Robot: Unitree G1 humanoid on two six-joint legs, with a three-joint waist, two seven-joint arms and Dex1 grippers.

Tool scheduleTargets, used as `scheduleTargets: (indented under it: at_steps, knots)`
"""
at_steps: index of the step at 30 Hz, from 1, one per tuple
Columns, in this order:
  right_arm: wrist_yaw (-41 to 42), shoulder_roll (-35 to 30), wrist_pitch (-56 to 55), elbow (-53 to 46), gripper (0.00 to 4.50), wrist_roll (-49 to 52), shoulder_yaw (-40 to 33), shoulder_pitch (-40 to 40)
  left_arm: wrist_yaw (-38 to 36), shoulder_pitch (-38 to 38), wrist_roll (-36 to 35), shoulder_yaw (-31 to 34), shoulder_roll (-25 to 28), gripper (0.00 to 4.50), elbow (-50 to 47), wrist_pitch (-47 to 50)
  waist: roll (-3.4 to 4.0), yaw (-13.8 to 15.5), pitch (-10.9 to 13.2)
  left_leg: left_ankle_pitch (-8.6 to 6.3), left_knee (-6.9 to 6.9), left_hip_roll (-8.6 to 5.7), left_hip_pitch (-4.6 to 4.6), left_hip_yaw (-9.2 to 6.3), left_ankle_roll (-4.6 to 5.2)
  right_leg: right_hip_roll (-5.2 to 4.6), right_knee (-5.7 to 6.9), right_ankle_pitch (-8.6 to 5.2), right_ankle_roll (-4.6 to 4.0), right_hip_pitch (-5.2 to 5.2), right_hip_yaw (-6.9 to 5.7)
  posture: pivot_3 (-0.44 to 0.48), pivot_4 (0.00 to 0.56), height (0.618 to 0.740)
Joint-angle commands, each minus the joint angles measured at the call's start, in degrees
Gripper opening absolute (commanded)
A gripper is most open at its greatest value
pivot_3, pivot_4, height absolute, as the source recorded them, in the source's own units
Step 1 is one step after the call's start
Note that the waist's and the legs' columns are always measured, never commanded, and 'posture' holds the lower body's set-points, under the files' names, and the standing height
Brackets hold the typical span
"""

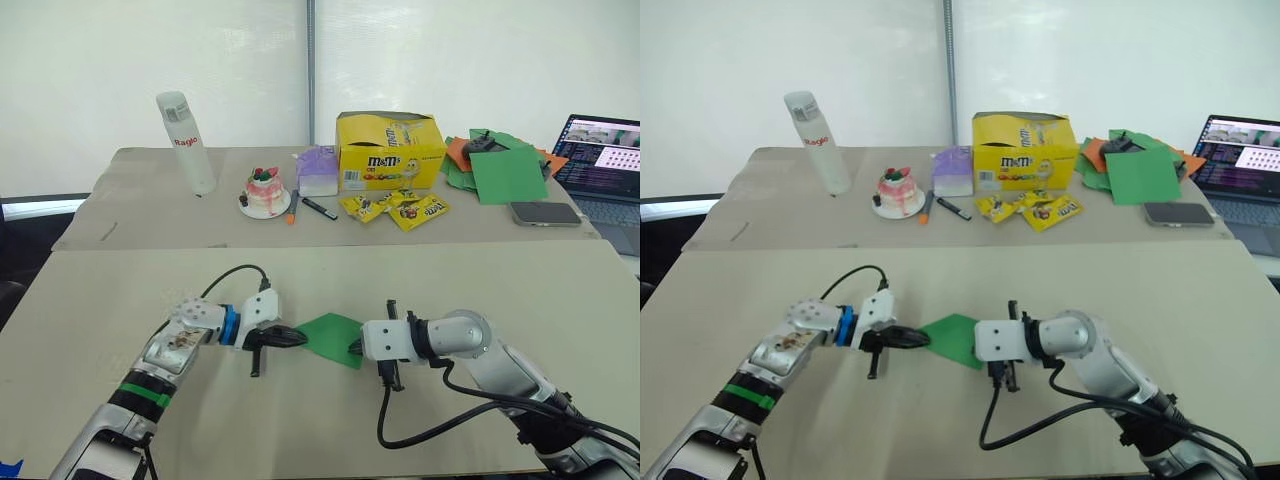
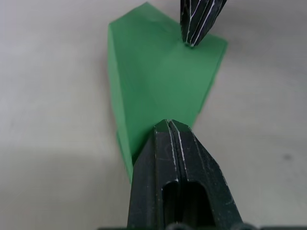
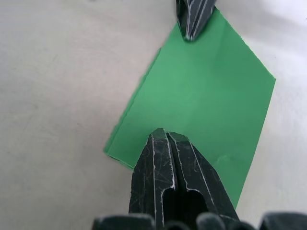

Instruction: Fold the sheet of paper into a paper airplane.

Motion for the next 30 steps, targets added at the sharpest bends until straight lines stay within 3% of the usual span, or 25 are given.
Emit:
scheduleTargets:
  at_steps: [1,5,11,16,21,30]
  knots:
    - [1.41,0.08,1.5,0.81,0.0,-1.11,3.51,2.02,-1.1,-1.83,-3.62,3.11,-0.31,0.02,-1.21,3.76,-0.01,-0.28,0.01,0.0,0.01,0.0,-0.05,0.0,0.0,0.02,0.02,0.0,0.0,-0.09,0.0,0.0,0.15,0.74]
    - [1.17,0.08,1.67,0.74,0.0,-1.23,3.4,2.16,-0.8,-3.24,-7.48,6.73,-0.58,0.02,-2.82,7.61,-0.01,-0.82,0.01,-0.02,0.0,0.02,-0.17,-0.01,0.04,0.04,0.07,0.0,0.0,-0.27,-0.13,0.0,0.15,0.74]
    - [1.11,0.11,1.24,1.18,0.0,-1.4,3.44,2.17,-0.36,-2.9,-6.92,8.64,1.25,0.02,-4.02,8.51,-0.01,-0.86,0.01,-0.03,0.01,0.02,-0.16,-0.03,0.05,-0.02,0.01,0.0,0.0,-0.22,-0.2,0.0,0.15,0.74]
    - [1.08,0.19,0.58,1.86,0.0,-1.52,3.55,1.96,-0.55,0.45,-5.01,6.86,2.49,0.02,-6.33,7.13,0.0,-0.91,0.01,-0.03,0.0,0.03,-0.16,-0.03,0.05,-0.02,0.01,0.0,0.0,-0.23,-0.2,0.0,0.15,0.74]
    - [1.01,0.31,0.03,2.68,0.0,-1.77,3.43,1.42,4.69,1.9,-2.5,6.55,-1.17,0.02,-3.96,5.45,-0.02,-0.74,0.01,-0.03,0.0,0.03,-0.15,-0.03,0.05,-0.03,0.02,0.0,0.0,-0.21,-0.21,0.0,0.15,0.74]
    - [1.13,-0.2,0.51,2.07,0.0,-1.46,2.4,1.0,5.35,3.39,2.8,2.89,-1.19,0.02,-2.01,3.19,0.0,-0.74,-0.02,-0.03,0.0,0.03,-0.11,-0.03,0.05,-0.05,0.03,0.0,0.0,-0.19,-0.21,0.0,0.15,0.74]
